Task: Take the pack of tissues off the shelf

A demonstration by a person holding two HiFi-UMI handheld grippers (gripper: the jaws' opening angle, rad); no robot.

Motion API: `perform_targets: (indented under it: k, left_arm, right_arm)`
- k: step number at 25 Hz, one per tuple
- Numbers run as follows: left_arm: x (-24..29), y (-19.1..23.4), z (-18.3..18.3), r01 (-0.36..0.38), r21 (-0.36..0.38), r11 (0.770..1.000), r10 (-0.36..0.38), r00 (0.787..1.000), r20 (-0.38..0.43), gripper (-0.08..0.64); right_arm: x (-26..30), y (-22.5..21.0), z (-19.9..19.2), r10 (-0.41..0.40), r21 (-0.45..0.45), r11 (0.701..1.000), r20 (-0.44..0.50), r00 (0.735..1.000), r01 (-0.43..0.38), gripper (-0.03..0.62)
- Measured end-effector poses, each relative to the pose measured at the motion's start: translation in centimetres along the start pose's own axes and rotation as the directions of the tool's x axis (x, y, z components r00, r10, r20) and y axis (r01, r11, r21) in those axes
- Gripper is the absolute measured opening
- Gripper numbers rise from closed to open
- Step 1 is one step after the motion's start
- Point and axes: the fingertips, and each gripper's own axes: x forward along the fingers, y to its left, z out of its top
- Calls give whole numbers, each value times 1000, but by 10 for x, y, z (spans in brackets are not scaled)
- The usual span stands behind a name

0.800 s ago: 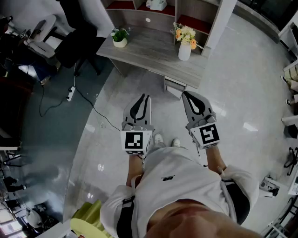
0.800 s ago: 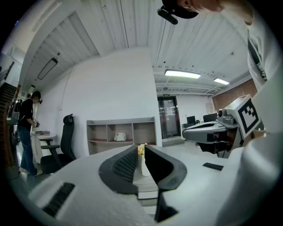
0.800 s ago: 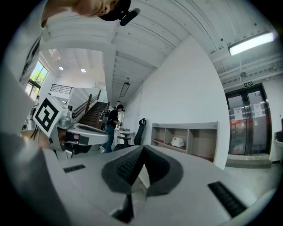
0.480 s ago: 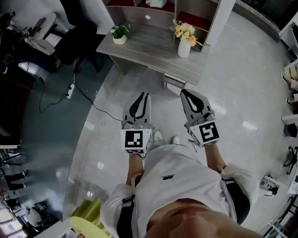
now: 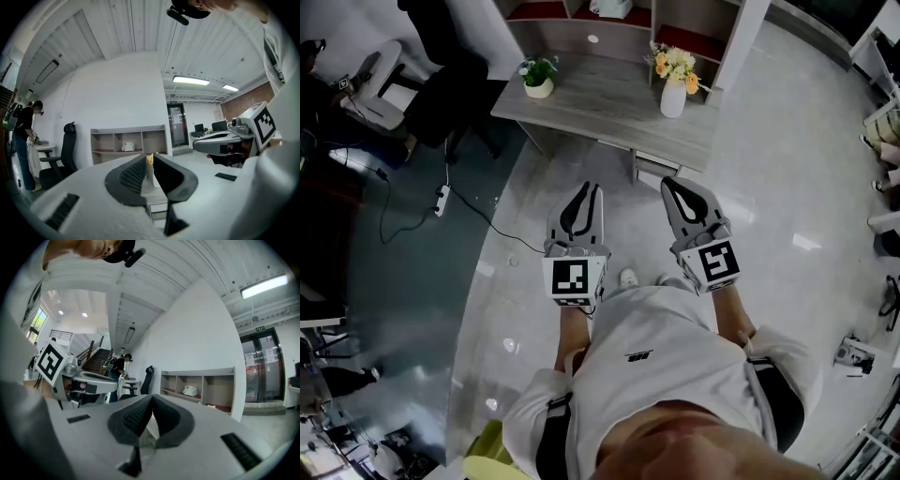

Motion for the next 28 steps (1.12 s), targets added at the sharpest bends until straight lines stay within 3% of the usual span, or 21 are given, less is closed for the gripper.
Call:
perform_targets:
  k: [14,28]
  left_arm:
    - [23,35,-12,83,0,997,-83,997,-3,34]
    - [77,60,-14,78,0,997,-78,997,-14,34]
  right_arm:
    - [39,11,-10,-70,6,997,-33,997,71,26]
    - [86,-25,-21,-66,9,998,-86,994,67,26]
